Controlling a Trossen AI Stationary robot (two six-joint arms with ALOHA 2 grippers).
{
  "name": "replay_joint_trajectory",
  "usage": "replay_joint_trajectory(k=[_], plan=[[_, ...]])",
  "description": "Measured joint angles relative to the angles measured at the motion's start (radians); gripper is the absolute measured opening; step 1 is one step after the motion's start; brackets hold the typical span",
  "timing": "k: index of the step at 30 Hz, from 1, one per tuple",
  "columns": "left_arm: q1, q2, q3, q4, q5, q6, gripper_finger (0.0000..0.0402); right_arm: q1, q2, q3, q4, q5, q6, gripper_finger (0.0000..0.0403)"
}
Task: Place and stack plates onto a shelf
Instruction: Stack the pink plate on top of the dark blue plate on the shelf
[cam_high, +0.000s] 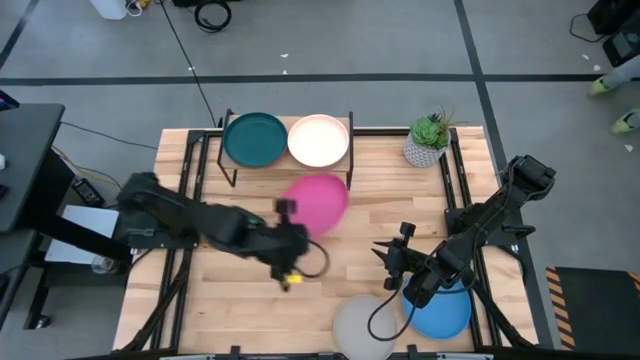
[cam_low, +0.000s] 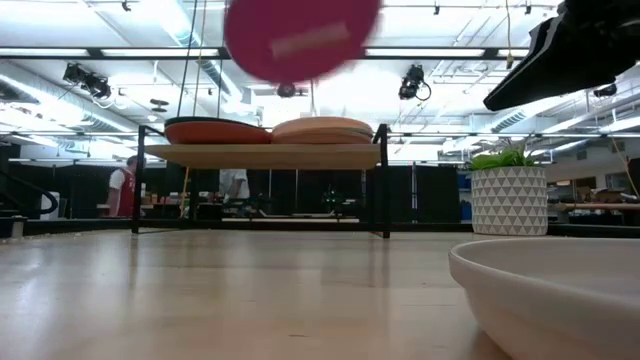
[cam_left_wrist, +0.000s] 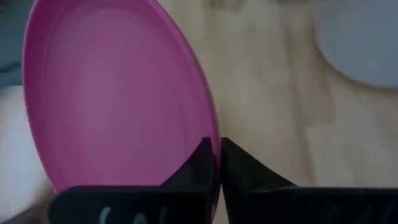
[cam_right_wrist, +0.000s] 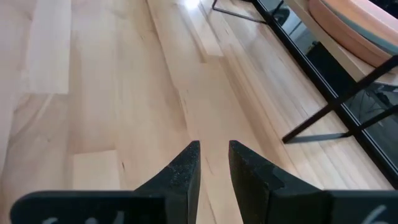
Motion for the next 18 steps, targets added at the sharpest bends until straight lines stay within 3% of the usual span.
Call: replay_joint_trajectory(k=[4, 10, 15, 18], plan=[[-0.009, -0.093, -0.001, -0.207, -0.198, -0.132, 0.0017, -0.009, 0.0, 0.0, 0.026, 0.0, -0.018, 0.0091], [0.114, -0.138, -0.002, -0.534, -0.287, -0.331, 0.0017, -0.026, 0.0, 0.0, 0.116, -0.003, -0.107, 0.0091], [0.265, -0.134, -0.002, -0.502, -0.243, -0.172, 0.0017, -0.042, 0.0, 0.0, 0.187, -0.013, -0.176, 0.0091], [0.379, -0.122, -0.006, -0.493, -0.165, -0.095, 0.0017, -0.046, 0.0, 0.0, 0.194, -0.028, -0.187, 0.0091]])
